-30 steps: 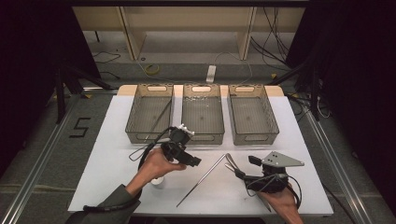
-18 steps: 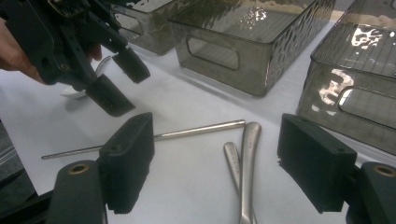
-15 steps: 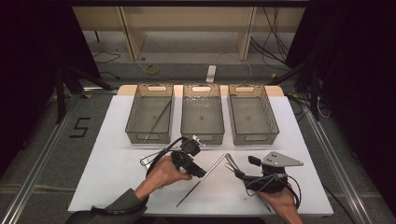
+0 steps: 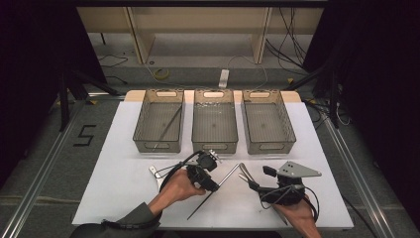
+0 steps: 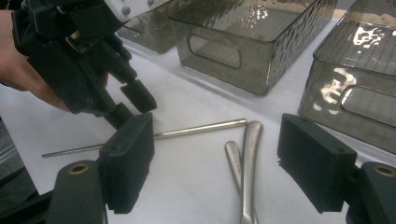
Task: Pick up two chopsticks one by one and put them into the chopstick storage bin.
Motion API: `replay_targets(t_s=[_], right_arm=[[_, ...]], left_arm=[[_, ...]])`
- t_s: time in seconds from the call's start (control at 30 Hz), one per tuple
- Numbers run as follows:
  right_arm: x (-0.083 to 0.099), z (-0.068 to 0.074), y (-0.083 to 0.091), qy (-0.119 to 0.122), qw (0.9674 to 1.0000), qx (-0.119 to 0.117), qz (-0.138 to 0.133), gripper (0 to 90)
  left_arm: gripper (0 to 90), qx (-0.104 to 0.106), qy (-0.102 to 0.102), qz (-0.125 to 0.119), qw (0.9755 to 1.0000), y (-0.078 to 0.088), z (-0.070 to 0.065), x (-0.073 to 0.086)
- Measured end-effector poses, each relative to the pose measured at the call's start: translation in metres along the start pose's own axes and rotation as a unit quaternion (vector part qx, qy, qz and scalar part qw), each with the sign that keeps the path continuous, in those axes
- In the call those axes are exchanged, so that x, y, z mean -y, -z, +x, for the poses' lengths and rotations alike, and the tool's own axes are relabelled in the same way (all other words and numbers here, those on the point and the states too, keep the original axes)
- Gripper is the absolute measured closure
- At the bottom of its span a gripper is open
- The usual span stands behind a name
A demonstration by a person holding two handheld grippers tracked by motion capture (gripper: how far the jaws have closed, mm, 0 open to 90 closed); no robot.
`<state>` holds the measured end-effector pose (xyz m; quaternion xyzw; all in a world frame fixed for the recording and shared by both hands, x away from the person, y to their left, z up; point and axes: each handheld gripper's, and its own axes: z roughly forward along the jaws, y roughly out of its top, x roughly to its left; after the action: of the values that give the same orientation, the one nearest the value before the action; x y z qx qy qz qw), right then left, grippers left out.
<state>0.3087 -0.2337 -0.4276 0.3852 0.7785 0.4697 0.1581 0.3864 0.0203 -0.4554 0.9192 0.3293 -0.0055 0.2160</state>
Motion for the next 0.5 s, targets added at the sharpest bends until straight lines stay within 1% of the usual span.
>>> replay_targets(t_s=[0.17, 0.33, 0.5], right_arm=[[-0.0001, 0.0003, -0.0002, -0.001, 1.0, 0.001, 0.001, 28.3], [0.0, 0.0003, -0.0006, 0.0, 1.0, 0.001, 0.002, 28.3], [0.0001, 0.0002, -0.0005, -0.001, 1.0, 0.0, 0.003, 28.3]], left_arm=[[56.0, -0.002, -0.005, 0.01, 0.9999, -0.0046, -0.0009, 0.0003], [60.0, -0.004, -0.012, 0.014, 0.9998, -0.0075, -0.0028, 0.0], [63.2, -0.013, -0.017, 0.017, 0.9996, -0.0085, -0.0046, -0.0002]])
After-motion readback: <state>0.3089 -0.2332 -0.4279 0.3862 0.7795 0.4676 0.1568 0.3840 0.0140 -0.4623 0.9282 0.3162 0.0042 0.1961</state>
